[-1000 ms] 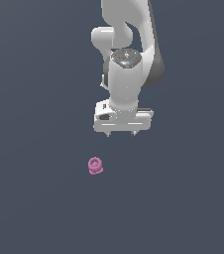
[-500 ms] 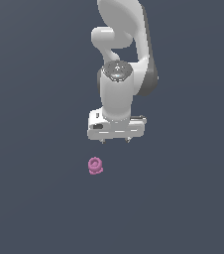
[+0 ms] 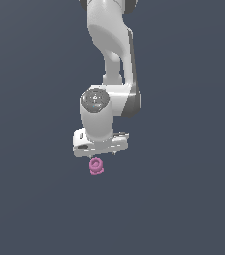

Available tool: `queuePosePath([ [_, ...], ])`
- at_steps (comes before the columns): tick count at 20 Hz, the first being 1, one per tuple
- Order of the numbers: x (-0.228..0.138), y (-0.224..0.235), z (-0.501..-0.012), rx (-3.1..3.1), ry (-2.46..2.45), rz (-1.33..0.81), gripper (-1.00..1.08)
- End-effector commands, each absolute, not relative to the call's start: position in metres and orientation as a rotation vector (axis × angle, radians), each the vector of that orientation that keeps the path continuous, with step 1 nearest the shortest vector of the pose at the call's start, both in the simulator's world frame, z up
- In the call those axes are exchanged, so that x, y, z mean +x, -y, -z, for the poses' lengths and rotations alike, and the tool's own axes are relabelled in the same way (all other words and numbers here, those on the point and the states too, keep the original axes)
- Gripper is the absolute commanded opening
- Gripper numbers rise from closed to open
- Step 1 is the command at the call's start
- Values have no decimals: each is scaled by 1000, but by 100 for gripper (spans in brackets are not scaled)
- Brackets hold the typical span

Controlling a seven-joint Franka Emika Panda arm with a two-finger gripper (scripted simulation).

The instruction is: Pick up the object and move it to a goal position.

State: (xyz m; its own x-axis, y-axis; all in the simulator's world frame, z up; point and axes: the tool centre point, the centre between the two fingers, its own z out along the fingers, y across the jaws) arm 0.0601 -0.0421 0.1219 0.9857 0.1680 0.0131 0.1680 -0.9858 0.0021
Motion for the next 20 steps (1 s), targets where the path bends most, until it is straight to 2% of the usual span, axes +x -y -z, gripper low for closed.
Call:
queuePosePath([
  [1, 66, 55, -110, 3126, -299, -14, 100],
  [8, 73, 74, -91, 3122, -348, -1, 100],
  [15, 73, 76, -87, 3122, -347, 1, 100],
  [20, 72, 76, -65, 3122, -349, 1, 100],
])
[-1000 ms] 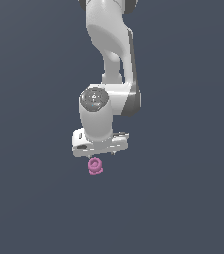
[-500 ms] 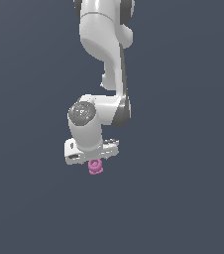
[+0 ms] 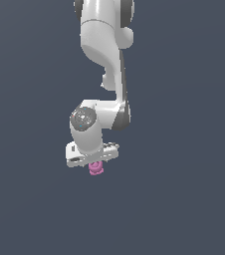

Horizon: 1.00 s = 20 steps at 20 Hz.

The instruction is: Pick up the object and move it to a goal position.

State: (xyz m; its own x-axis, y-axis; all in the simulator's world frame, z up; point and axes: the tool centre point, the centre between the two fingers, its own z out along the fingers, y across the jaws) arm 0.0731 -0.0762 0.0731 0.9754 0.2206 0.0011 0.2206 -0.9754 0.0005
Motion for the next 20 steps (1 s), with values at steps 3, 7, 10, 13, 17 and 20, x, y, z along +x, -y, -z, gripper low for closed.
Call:
queuePosePath([
  [3, 72, 76, -49, 3122, -351, 0, 100],
  [7, 73, 76, -39, 3122, -352, 0, 100],
  [10, 74, 76, -39, 3122, -352, 0, 100],
  [13, 74, 76, -39, 3122, -352, 0, -100],
  [17, 74, 76, -39, 3122, -352, 0, -100],
  [20, 74, 76, -39, 3122, -352, 0, -100],
])
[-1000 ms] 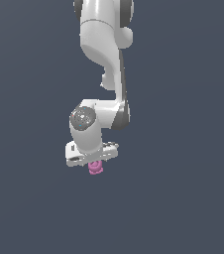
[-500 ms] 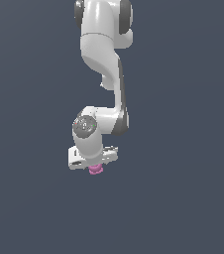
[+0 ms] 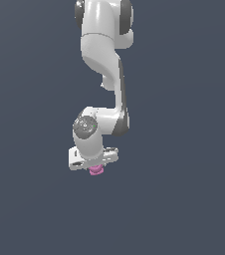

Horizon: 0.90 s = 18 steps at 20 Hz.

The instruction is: Pick up the object and move it to a goal position.

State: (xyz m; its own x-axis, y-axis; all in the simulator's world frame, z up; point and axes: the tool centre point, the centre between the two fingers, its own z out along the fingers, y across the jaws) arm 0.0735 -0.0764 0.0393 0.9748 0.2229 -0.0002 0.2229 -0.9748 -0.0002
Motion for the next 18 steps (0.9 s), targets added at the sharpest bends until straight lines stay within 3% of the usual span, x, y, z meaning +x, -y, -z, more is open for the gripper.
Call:
queuePosePath([
  [1, 74, 76, -39, -3122, 352, 0, -100],
  [18, 47, 37, -92, -3122, 352, 0, -100],
])
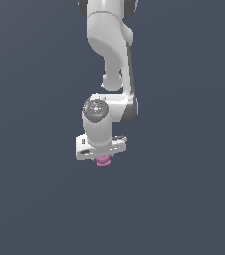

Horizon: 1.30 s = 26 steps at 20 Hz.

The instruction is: Pick up the object and move it to a goal position.

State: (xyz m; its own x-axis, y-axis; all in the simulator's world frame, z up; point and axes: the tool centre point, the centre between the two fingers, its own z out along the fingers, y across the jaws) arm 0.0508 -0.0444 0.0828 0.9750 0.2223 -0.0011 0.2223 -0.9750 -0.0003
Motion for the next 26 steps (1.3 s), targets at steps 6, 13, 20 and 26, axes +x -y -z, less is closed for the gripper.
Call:
queuePosePath([
  [6, 23, 3, -139, -3122, 353, 0, -100],
  [13, -8, -43, -201, -3123, 354, 0, -100],
  [20, -40, -92, -268, -3125, 354, 0, -100],
  [26, -68, -134, -326, -3126, 354, 0, -100],
])
